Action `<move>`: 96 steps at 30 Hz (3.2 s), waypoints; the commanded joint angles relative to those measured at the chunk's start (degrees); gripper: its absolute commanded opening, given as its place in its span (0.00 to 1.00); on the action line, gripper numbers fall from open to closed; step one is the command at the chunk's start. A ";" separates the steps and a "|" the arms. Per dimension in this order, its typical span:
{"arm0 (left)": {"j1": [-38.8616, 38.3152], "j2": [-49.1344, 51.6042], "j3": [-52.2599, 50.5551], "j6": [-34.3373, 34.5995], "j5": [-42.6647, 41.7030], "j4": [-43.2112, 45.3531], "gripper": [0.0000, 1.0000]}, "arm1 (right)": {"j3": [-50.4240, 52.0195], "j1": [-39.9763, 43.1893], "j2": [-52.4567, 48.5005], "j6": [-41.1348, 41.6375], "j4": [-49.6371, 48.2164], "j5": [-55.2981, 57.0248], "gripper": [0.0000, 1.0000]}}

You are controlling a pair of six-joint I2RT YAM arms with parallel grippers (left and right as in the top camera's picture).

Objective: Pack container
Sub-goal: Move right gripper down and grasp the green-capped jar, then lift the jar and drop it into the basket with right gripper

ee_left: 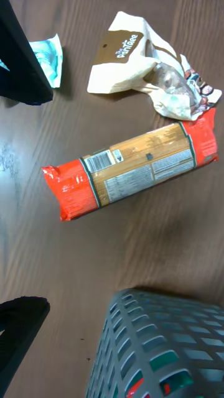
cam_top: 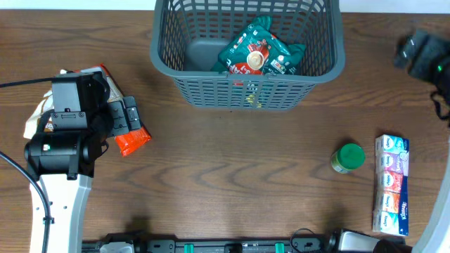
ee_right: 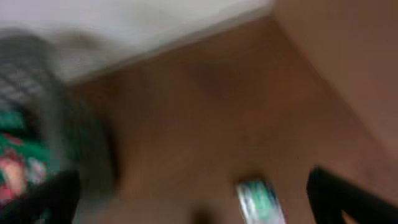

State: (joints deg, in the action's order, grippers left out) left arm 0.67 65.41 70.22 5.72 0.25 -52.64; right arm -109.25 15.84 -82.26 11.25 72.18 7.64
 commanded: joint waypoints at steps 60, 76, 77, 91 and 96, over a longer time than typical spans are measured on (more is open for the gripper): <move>0.28 -0.46 1.11 -0.98 0.46 0.22 0.99 | 69.70 -2.43 0.55 10.47 -41.42 -6.60 0.06; 0.28 -0.46 1.11 -1.01 0.46 0.22 0.99 | 28.00 -3.98 2.97 1.01 -30.45 -6.34 0.01; 0.28 -0.46 1.11 -1.01 0.46 0.22 0.98 | 25.16 -4.66 2.97 -0.87 -29.05 -6.08 0.02; 0.28 -0.46 1.11 -1.18 0.46 0.20 0.98 | 4.00 -20.92 -0.76 -32.44 -27.32 -14.51 0.01; 0.28 -0.46 1.11 -1.27 0.46 0.17 0.99 | 4.00 -21.94 -7.74 -32.48 -30.67 -14.58 0.01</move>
State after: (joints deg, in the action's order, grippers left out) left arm 0.67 65.36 70.22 5.52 0.25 -52.45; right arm -104.77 -5.74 -85.25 -17.69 42.24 -6.33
